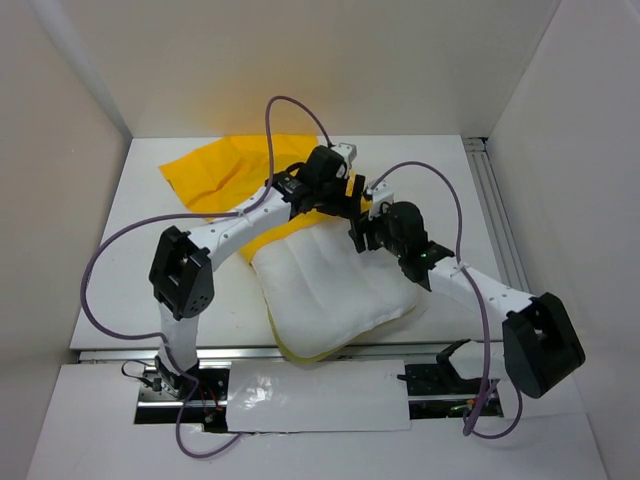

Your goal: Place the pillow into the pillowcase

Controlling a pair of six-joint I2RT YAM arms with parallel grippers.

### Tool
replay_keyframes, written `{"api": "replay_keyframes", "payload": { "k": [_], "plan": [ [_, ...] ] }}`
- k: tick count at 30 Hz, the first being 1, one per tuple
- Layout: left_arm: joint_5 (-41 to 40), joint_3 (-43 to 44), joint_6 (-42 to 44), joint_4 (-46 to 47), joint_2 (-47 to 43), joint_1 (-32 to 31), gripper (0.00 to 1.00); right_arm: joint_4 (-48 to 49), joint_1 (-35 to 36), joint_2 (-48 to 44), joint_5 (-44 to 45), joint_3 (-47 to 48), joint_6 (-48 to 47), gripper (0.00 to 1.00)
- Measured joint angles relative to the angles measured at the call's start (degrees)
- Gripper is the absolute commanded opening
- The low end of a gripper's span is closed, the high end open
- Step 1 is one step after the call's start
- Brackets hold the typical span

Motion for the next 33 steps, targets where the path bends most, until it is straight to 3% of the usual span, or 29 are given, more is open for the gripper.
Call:
{"api": "replay_keyframes", "payload": {
  "k": [1, 3, 7, 11, 18, 24, 30, 32, 33],
  "plan": [
    [-0.90, 0.68, -0.83, -1.29, -0.20, 0.37, 1.00, -1.92, -0.46, -1.14, 1.60, 0.63, 1.03, 0.89],
    [-2.75, 1.49, -1.55, -2.45, -0.76, 0.52, 1.00, -5.14, -0.59, -2.29, 4.52, 2.08, 2.71, 1.00],
    [-5.22, -0.83, -3.74, -4.52, -5.07, 1.16, 1.00, -11.43, 0.15, -3.50, 7.19, 5.42, 5.14, 1.00],
    [-5.49, -12.07, -7.76, -7.43, -18.05, 3.50, 1.00, -19.23, 2.27, -2.91, 11.91, 10.84, 7.04, 1.00],
    [-9.75, -37.97, -18.36, -9.79, -45.88, 16.46, 1.00, -28.00, 24.65, 8.90, 19.67, 24.41, 9.88, 1.00],
    [-11.63, -46.14, -25.27, -17.86, -50.64, 22.14, 1.00, -34.51, 39.19, 20.92, 23.32, 31.63, 14.82, 1.00],
    [-11.47, -48.22, -25.83, -19.45, -56.11, 23.34, 1.00, -38.56, 42.80, 29.55, 28.48, 33.24, 21.40, 1.00],
    [-11.34, -48.24, -25.81, -19.45, -57.07, 23.47, 1.00, -38.51, 42.51, 31.71, 29.83, 33.64, 22.71, 0.80],
    [-11.32, -48.24, -25.77, -19.45, -57.22, 23.52, 1.00, -38.38, 42.47, 32.48, 30.25, 33.79, 23.12, 0.61]
  ]
}}
